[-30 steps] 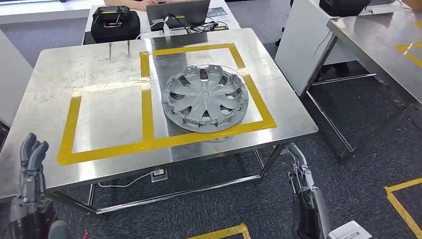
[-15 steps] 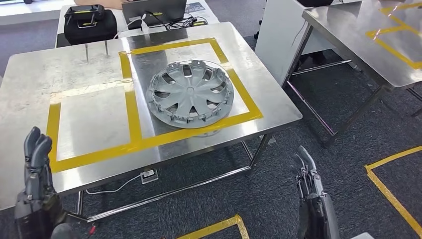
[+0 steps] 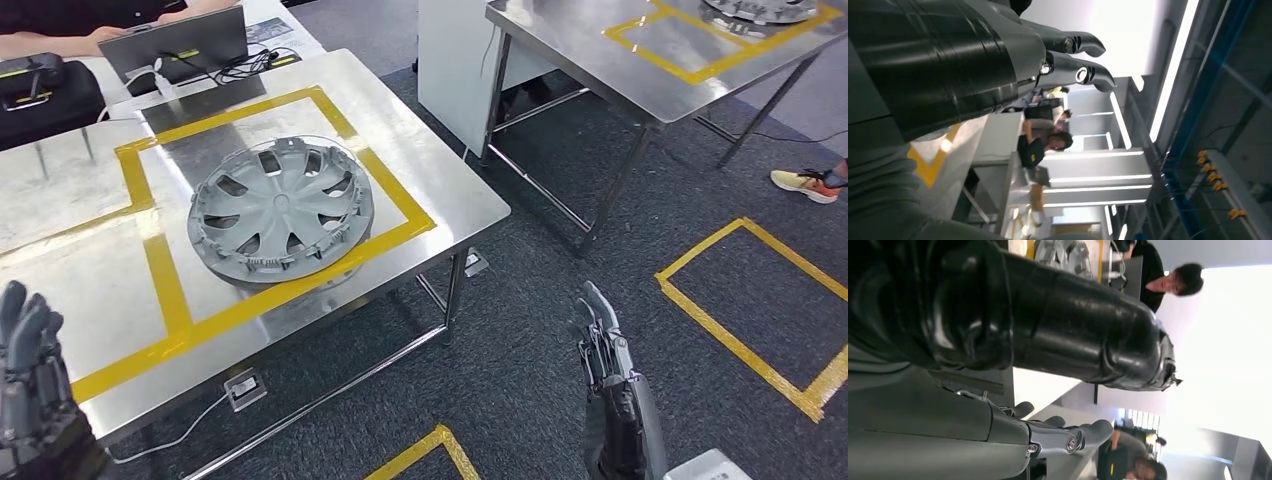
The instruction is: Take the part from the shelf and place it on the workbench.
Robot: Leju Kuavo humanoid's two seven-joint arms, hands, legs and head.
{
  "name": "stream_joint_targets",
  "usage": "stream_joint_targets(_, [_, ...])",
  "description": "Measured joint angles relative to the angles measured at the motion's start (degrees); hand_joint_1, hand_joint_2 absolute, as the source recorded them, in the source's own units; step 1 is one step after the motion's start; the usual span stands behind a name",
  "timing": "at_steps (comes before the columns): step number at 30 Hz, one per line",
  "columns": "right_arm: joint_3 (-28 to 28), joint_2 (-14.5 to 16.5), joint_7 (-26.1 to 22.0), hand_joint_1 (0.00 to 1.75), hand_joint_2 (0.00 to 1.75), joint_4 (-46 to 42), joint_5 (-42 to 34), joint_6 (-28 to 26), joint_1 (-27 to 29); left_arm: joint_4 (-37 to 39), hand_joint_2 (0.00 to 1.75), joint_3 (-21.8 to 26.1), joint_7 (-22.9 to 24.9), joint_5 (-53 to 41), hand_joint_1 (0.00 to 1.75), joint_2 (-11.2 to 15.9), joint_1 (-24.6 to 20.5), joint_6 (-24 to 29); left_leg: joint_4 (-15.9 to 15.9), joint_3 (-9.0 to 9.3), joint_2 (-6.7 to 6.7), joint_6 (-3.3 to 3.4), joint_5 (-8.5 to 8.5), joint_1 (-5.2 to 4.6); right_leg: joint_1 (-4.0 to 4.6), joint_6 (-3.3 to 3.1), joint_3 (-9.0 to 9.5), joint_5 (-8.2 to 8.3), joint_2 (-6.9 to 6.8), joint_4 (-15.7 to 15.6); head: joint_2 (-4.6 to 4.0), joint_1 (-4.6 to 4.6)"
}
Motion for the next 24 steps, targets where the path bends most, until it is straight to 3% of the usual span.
stream_joint_targets(2, [0.01, 0.07, -0.07, 0.00, 0.00, -0.10, 0.13, 0.00, 0.03, -0.05, 0.00, 0.84, -1.69, -0.43, 0.00, -0.77, 0.77, 0.00, -2.08, 1.23, -1.45, 0.25, -0.30, -0.08, -0.34, 0.86, -1.09, -0.25, 1.43, 0.45, 0.00, -0.08])
stream_joint_targets(4, [0.01, 0.11, -0.11, 0.00, 0.00, -0.26, 0.18, -0.01, 0.15, -0.10, 0.00, 1.49, -2.20, -0.56, 0.00, -1.40, 1.14, 0.00, -2.58, 1.87, -0.15, 0.75, -0.21, -0.24, -0.72, 1.72, -1.89, -0.22, 2.38, 0.50, 0.00, -0.19])
stream_joint_targets(6, [0.02, 0.12, -0.16, 0.00, 0.00, -0.45, 0.22, -0.02, 0.14, -0.14, 0.00, 2.00, -2.31, -0.57, 0.00, -2.03, 1.38, 0.00, -3.15, 2.29, 1.49, 1.35, -0.01, -0.02, -0.62, 2.31, -3.01, -1.57, -0.18, 2.81, 0.00, 0.23])
stream_joint_targets(8, [0.03, 0.11, -0.21, 0.00, 0.00, -0.56, 0.21, -0.03, 0.03, -0.15, 0.00, 2.38, -2.54, -0.73, 0.00, -2.58, 1.88, 0.00, -3.37, 2.42, 3.29, 1.70, -0.02, 0.00, -0.57, 2.81, -6.13, -5.00, -4.17, 9.12, 0.00, 1.10])
stream_joint_targets(10, [0.03, 0.11, -0.22, 0.00, 0.00, -0.55, 0.05, -0.02, -0.01, -0.13, 0.00, 2.82, -2.37, -1.61, 0.00, -3.06, 2.20, 0.00, -3.35, 2.40, 5.17, 1.79, -0.19, -0.12, -0.81, 3.23, -9.32, -7.61, -5.58, 15.45, 0.00, 1.59])
stream_joint_targets(11, [0.03, 0.11, -0.22, 0.00, 0.00, -0.54, -0.02, -0.02, 0.00, -0.09, 0.00, 3.14, -1.75, -2.34, 0.00, -3.32, 2.28, 0.00, -3.35, 2.42, 6.10, 1.78, -0.30, -0.16, -0.90, 3.35, -9.77, -7.56, -5.83, 16.40, 0.00, 1.75])
stream_joint_targets(12, [0.03, 0.11, -0.22, 0.00, 0.00, -0.54, -0.05, -0.02, 0.02, -0.04, 0.00, 3.45, -0.70, -3.04, 0.00, -3.55, 2.38, 0.00, -3.34, 2.51, 6.96, 1.71, -0.42, -0.17, -0.93, 3.35, -8.98, -6.43, -6.06, 14.99, 0.00, 1.96])
stream_joint_targets(13, [0.03, 0.11, -0.22, 0.00, 0.00, -0.55, -0.01, -0.02, 0.07, 0.03, 0.00, 3.74, 0.66, -3.58, 0.00, -3.73, 2.54, 0.00, -3.34, 2.67, 7.76, 1.61, -0.56, -0.19, -0.90, 3.23, -7.10, -4.59, -6.57, 11.53, 0.00, 2.19])
stream_joint_targets(15, [0.03, 0.11, -0.21, 0.00, 0.00, -0.57, 0.25, -0.02, 0.17, 0.19, 0.00, 4.05, 3.90, -3.88, 0.00, -3.92, 2.78, 0.00, -3.34, 3.09, 9.08, 1.23, -0.88, -0.36, -0.58, 2.54, -2.81, -1.47, -8.98, 3.43, 0.00, 2.58])
stream_joint_targets(17, [0.03, 0.12, -0.18, 0.00, 0.00, -0.64, 0.61, -0.02, 0.30, 0.39, 0.00, 4.12, 7.26, -2.96, 0.00, -3.92, 2.73, 0.00, -3.39, 3.54, 10.13, 0.58, -1.20, -0.46, -0.12, 1.71, -1.16, -0.60, -10.30, 0.03, 0.00, 2.68])
stream_joint_targets(19, [0.03, 0.13, -0.08, 0.00, 0.00, -0.73, 0.88, -0.02, 0.56, 0.65, 0.00, 4.11, 9.43, -1.28, 0.00, -3.86, 2.45, 0.00, -3.75, 4.17, 11.18, -0.15, -1.41, -0.38, 0.12, 1.05, -1.21, -0.54, -9.12, -0.14, 0.00, 2.73])
stream_joint_targets(20, [0.03, 0.13, -0.01, 0.00, 0.00, -0.83, 1.02, -0.02, 0.73, 0.74, 0.00, 4.11, 9.78, -0.29, 0.00, -3.82, 2.24, 0.00, -3.81, 4.36, 11.09, -0.50, -1.62, -0.29, 0.00, 0.73, -0.74, -0.34, -8.50, -0.55, 0.00, 2.75])
stream_joint_targets(22, [0.04, 0.13, 0.19, 0.00, 0.00, -0.99, 1.47, -0.02, 0.76, 0.80, 0.00, 4.11, 8.69, 2.01, 0.00, -3.64, 2.06, 0.00, -1.78, 3.74, 8.63, -0.84, -3.28, -0.15, -0.32, 0.09, 0.41, 0.24, -7.26, -1.45, 0.00, 2.34])
stream_joint_targets(24, [0.05, 0.13, 0.58, 0.00, 0.00, -1.03, 1.93, -0.02, 0.62, 0.82, 0.00, 4.24, 6.43, 4.10, 0.00, -3.39, 2.17, 0.00, 5.38, 0.26, 5.41, -0.89, -6.56, -0.10, -0.38, -0.42, 0.86, 0.49, -5.83, -1.69, 0.00, 1.37])
